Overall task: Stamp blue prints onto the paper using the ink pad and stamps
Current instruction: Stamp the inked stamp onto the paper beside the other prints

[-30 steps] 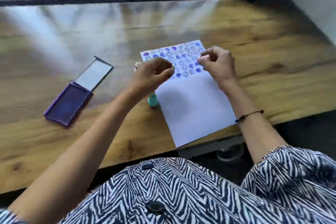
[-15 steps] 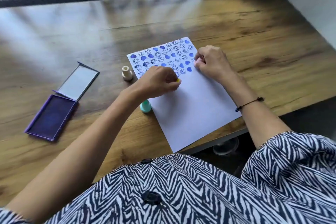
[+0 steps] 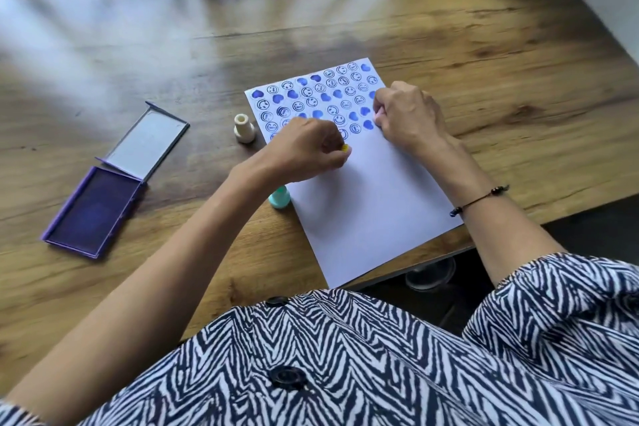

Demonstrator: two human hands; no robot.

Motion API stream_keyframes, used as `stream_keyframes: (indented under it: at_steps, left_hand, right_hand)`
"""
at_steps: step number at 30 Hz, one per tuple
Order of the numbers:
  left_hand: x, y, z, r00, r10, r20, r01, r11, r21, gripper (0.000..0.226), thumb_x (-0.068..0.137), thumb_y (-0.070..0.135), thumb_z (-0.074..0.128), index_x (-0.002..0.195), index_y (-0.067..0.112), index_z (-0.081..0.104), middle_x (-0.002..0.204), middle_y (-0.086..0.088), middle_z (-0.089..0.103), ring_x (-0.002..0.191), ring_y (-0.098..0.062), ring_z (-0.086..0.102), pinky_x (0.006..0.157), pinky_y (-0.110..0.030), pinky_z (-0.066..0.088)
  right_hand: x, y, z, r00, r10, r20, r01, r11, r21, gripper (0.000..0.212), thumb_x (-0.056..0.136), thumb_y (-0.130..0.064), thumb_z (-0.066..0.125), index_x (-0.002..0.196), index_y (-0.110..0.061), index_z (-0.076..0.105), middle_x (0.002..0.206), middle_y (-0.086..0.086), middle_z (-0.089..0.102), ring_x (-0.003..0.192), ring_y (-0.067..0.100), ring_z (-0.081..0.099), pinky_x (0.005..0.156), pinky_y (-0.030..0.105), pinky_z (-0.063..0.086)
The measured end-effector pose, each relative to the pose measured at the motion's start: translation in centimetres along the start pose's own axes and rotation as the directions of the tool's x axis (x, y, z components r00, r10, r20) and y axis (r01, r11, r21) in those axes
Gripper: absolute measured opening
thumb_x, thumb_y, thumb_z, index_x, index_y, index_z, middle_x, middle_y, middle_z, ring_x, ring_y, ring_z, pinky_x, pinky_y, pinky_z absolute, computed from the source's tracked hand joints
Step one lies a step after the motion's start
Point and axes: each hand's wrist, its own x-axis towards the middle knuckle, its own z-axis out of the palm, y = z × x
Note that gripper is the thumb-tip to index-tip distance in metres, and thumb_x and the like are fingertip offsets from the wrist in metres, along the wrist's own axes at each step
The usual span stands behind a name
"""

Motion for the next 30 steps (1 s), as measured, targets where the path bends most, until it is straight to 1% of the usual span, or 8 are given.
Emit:
stream_keyframes:
  at_steps: [5, 10, 16, 22, 24, 26, 28, 30]
  left_hand:
    - [0.4, 0.1, 0.0, 1.0, -0.003, 0.005, 0.003, 0.999, 0.035, 0.022, 0.084, 0.022, 0.056, 0.089, 0.002, 0.064, 0.093, -0.015, 0.071, 0.091, -0.029, 0.062, 0.086, -0.04, 0.048]
    - [0.7, 0.3, 0.0, 1.0, -0.01, 0.018, 0.01, 0.999, 0.032, 0.023, 0.084, 0.022, 0.057, 0.091, 0.001, 0.064, 0.095, -0.015, 0.071, 0.092, -0.027, 0.062, 0.086, -0.039, 0.047]
    - [1.0, 0.6, 0.1, 0.999, -0.019, 0.046, 0.014, 0.994, 0.11, 0.023, 0.082, 0.023, 0.057, 0.086, 0.001, 0.064, 0.09, -0.016, 0.07, 0.087, -0.028, 0.061, 0.081, -0.041, 0.048]
    - [0.6, 1.2, 0.4, 0.999, -0.033, 0.029, 0.029, 0.988, 0.151, 0.024, 0.082, 0.022, 0.057, 0.086, 0.001, 0.065, 0.092, -0.017, 0.07, 0.09, -0.03, 0.059, 0.083, -0.043, 0.049]
    - [0.5, 1.2, 0.3, 0.998, -0.054, 0.021, 0.051, 0.99, 0.128, 0.024, 0.082, 0.023, 0.057, 0.087, 0.001, 0.065, 0.094, -0.017, 0.069, 0.091, -0.03, 0.059, 0.083, -0.041, 0.049]
    - [0.3, 1.0, 0.2, 0.996, -0.083, 0.014, 0.081, 0.992, 0.093, 0.024, 0.082, 0.024, 0.058, 0.089, 0.002, 0.065, 0.096, -0.017, 0.069, 0.093, -0.029, 0.06, 0.081, -0.038, 0.051]
    - [0.1, 1.0, 0.1, 0.993, -0.116, 0.015, 0.115, 0.992, 0.055, 0.024, 0.082, 0.026, 0.058, 0.091, 0.005, 0.065, 0.097, -0.015, 0.069, 0.094, -0.027, 0.06, 0.08, -0.036, 0.052]
    - [0.0, 1.0, 0.1, 0.992, -0.125, 0.008, 0.125, 0.992, 0.026, 0.024, 0.082, 0.027, 0.057, 0.091, 0.006, 0.065, 0.097, -0.014, 0.069, 0.093, -0.027, 0.061, 0.078, -0.036, 0.051]
  right_hand:
    - [0.3, -0.3, 0.3, 0.999, -0.031, -0.019, 0.03, 0.998, -0.054, 0.014, 0.08, 0.001, 0.048, 0.087, -0.005, 0.058, 0.096, 0.022, 0.057, 0.084, 0.043, 0.059, 0.063, 0.037, 0.042]
    - [0.2, -0.2, 0.5, 0.998, -0.056, -0.032, 0.054, 0.997, -0.055, 0.015, 0.079, 0.003, 0.046, 0.088, -0.006, 0.056, 0.095, 0.022, 0.055, 0.081, 0.042, 0.058, 0.061, 0.036, 0.039]
    - [0.4, -0.1, 0.5, 0.999, -0.035, -0.014, 0.035, 0.999, 0.0, 0.014, 0.078, 0.003, 0.045, 0.084, -0.006, 0.054, 0.094, 0.022, 0.054, 0.078, 0.041, 0.057, 0.061, 0.037, 0.04]
    - [0.3, 0.0, 0.0, 0.998, -0.032, 0.056, 0.031, 0.999, 0.015, 0.013, 0.081, -0.004, 0.047, 0.087, -0.01, 0.057, 0.099, 0.02, 0.056, 0.085, 0.041, 0.058, 0.065, 0.037, 0.043]
    - [0.2, 0.5, -0.5, 0.999, 0.038, 0.016, -0.04, 0.99, 0.132, 0.012, 0.08, -0.008, 0.051, 0.087, -0.011, 0.061, 0.099, 0.019, 0.062, 0.09, 0.038, 0.059, 0.07, 0.037, 0.046]
    - [-0.3, 1.1, -1.3, 0.982, 0.161, -0.099, -0.119, 0.935, 0.333, 0.011, 0.076, -0.008, 0.055, 0.082, -0.01, 0.064, 0.088, 0.015, 0.069, 0.084, 0.032, 0.063, 0.071, 0.035, 0.049]
    - [-1.2, 1.6, -2.3, 0.937, 0.317, -0.146, -0.178, 0.795, 0.58, 0.01, 0.072, -0.006, 0.056, 0.071, -0.013, 0.063, 0.068, 0.005, 0.068, 0.063, 0.025, 0.062, 0.063, 0.034, 0.052]
    - [-2.1, 1.7, -3.1, 0.907, 0.414, -0.082, -0.207, 0.607, 0.767, 0.019, 0.071, -0.003, 0.059, 0.061, -0.019, 0.058, 0.059, -0.005, 0.063, 0.05, 0.017, 0.057, 0.055, 0.033, 0.055]
